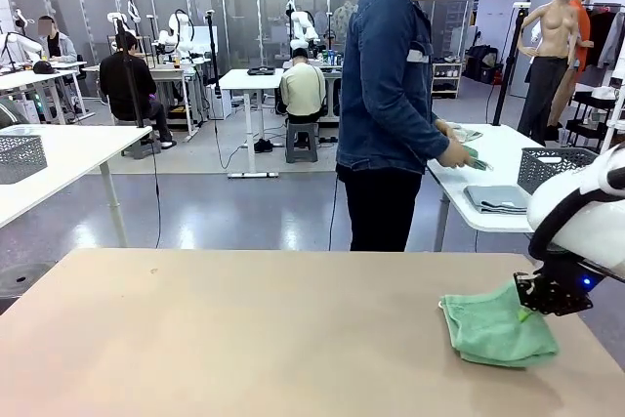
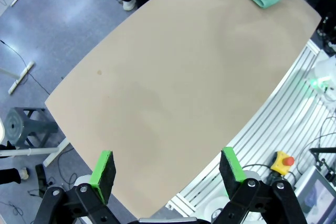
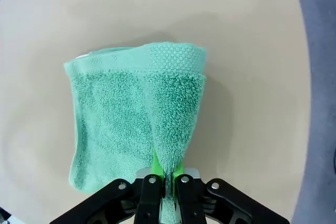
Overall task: Fold the towels and place them in the basket.
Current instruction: Place the folded Towel with hook on the right side of the table.
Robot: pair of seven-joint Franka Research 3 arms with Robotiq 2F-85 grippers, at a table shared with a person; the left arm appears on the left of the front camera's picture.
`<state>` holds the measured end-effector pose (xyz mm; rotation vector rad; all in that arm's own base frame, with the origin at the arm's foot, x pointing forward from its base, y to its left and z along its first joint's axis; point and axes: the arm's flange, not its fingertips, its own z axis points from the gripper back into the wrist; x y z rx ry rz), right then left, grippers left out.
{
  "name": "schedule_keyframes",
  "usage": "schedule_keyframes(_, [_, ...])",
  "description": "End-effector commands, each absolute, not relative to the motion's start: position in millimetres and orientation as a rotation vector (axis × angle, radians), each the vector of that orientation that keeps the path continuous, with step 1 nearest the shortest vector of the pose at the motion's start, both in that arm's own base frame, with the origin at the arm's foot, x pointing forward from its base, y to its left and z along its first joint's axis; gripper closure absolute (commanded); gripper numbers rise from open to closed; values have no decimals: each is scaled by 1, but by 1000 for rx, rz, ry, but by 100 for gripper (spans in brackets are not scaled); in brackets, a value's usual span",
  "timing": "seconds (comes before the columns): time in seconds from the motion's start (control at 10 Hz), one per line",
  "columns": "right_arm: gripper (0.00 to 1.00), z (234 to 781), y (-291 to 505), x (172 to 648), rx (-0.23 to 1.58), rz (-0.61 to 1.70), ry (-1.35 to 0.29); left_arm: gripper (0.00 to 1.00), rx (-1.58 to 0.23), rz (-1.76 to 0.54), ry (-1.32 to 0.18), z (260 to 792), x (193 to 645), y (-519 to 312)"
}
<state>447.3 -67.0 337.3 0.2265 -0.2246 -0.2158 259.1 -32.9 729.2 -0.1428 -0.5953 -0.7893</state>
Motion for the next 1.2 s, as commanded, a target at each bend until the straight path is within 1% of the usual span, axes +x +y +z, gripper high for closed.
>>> schedule_keyframes(0.0, [79,349,-62,454,166,-238,-217,0,-131,-770,-597,730,259,-34])
schedule_keyframes(0.4, [10,359,-62,453,105,-239,-236,0,-131,-770,-597,730,259,-34])
schedule_keyframes(0.5, [0,365,-64,450,99,-246,-250,0,-131,-770,-597,730,259,-34])
schedule_keyframes(0.7, [0,381,-63,442,99,-243,-291,0,-131,-770,-597,730,259,-34])
schedule_keyframes(0.8, [8,387,-60,439,95,-233,-301,0,-131,-770,-597,730,259,-34])
schedule_keyframes(0.9, [0,390,-56,440,94,-225,-305,0,-131,-770,-597,730,259,-34])
schedule_keyframes(1.0, [0,386,-49,444,92,-214,-278,0,-131,-770,-597,730,259,-34])
schedule_keyframes(1.1, [0,390,-63,446,119,-205,-307,0,-131,-770,-597,730,259,-34])
